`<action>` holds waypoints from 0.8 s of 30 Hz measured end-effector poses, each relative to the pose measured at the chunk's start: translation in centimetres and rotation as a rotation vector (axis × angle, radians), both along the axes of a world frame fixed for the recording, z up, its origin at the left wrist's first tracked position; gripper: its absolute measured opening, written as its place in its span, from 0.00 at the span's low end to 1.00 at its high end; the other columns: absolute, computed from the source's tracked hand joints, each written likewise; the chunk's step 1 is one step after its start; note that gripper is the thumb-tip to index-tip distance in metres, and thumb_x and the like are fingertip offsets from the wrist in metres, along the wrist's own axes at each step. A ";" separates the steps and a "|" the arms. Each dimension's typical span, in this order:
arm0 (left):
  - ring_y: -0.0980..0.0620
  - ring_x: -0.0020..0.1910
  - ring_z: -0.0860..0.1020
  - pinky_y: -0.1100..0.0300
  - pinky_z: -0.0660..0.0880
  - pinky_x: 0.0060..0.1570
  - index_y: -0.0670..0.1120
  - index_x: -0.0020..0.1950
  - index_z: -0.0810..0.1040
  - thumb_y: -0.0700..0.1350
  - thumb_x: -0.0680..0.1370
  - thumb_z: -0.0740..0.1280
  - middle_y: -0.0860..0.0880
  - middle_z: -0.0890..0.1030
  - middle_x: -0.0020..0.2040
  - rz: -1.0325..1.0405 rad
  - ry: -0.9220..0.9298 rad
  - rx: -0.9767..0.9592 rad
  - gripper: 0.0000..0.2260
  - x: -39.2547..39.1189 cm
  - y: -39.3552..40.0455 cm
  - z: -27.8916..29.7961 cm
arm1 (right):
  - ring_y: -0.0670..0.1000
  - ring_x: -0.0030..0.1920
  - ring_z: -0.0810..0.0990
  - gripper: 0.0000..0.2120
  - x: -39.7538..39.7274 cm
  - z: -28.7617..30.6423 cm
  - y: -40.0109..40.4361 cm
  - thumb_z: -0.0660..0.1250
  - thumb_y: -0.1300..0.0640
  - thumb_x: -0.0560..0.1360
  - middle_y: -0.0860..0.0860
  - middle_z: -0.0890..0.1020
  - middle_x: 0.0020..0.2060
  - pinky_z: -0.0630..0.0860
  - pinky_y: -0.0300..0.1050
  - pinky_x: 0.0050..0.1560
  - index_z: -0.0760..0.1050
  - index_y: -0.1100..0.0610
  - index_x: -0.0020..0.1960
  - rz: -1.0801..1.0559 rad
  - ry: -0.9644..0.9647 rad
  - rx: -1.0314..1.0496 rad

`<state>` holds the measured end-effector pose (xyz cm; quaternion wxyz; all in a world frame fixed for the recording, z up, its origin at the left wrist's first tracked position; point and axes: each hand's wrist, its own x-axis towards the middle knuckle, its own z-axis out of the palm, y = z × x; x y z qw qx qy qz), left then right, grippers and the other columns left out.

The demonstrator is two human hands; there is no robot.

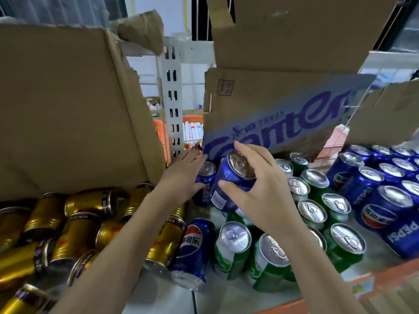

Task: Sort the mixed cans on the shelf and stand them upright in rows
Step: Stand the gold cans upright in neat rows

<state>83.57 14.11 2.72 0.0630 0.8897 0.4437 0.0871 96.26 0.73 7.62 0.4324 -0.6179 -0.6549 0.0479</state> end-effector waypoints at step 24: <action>0.53 0.68 0.62 0.61 0.64 0.66 0.54 0.72 0.64 0.61 0.79 0.53 0.54 0.66 0.69 0.289 -0.033 -0.003 0.23 -5.2 -10.7 -5.5 | 0.54 0.67 0.66 0.36 -1.2 -3.9 6.2 0.70 0.48 0.71 0.52 0.64 0.68 0.66 0.47 0.63 0.58 0.53 0.74 0.157 -0.389 -0.474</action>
